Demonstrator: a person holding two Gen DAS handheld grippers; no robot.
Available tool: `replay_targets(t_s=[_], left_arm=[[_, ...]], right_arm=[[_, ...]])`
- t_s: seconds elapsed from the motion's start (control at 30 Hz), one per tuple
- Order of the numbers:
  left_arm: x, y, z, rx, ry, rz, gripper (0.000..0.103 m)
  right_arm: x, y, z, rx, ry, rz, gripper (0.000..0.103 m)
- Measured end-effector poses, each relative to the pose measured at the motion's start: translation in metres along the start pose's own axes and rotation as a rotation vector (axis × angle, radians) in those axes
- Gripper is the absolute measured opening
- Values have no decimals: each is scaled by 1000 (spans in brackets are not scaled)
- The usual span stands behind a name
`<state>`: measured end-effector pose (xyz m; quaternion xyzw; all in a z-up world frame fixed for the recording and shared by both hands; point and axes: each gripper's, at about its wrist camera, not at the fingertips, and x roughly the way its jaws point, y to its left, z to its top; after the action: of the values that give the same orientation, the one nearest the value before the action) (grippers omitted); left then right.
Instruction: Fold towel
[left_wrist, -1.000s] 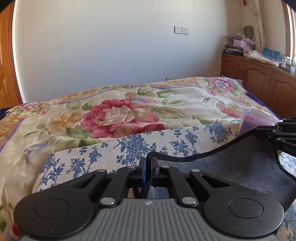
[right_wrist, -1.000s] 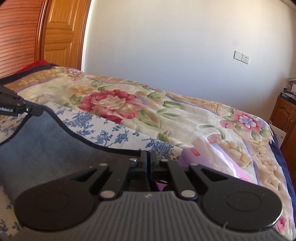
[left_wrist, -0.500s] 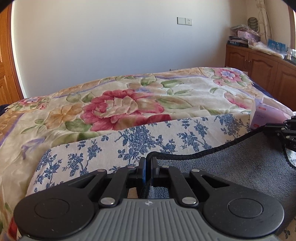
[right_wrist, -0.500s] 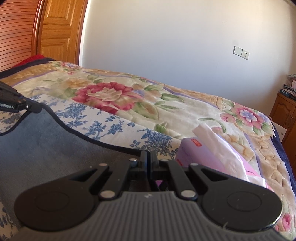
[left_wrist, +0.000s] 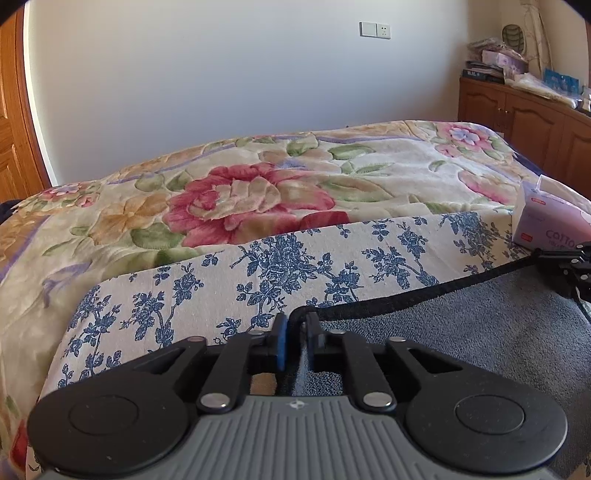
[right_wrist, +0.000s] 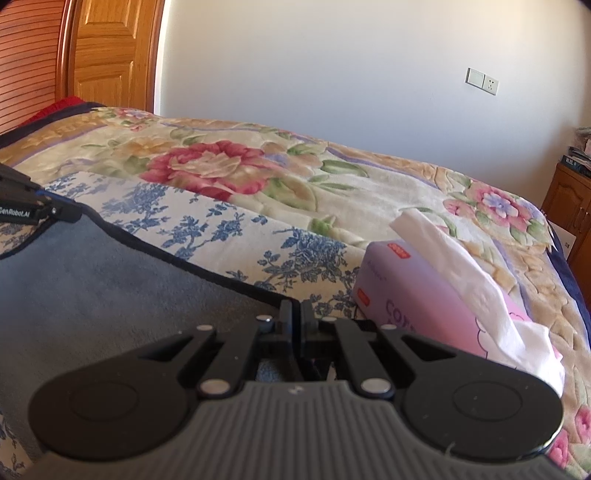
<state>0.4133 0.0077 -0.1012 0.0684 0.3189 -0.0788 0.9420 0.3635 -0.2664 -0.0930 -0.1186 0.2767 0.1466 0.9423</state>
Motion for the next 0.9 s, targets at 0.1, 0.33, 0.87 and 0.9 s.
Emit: replay_targets(t_s=[0.1, 0.33, 0.87, 0.9], left_arm=[[-5, -1, 1, -8, -14, 0, 49], [-20, -4, 4, -13, -30, -8, 69], [-77, -17, 16, -29, -60, -3, 91], [-82, -18, 18, -32, -63, -1, 91]], right_arm=[[-3, -2, 0, 16, 5, 0, 15], [-18, -5, 4, 58, -10, 4, 50], [-69, 10, 18, 108, -20, 32, 56], [-73, 11, 19, 112, -22, 31, 56]])
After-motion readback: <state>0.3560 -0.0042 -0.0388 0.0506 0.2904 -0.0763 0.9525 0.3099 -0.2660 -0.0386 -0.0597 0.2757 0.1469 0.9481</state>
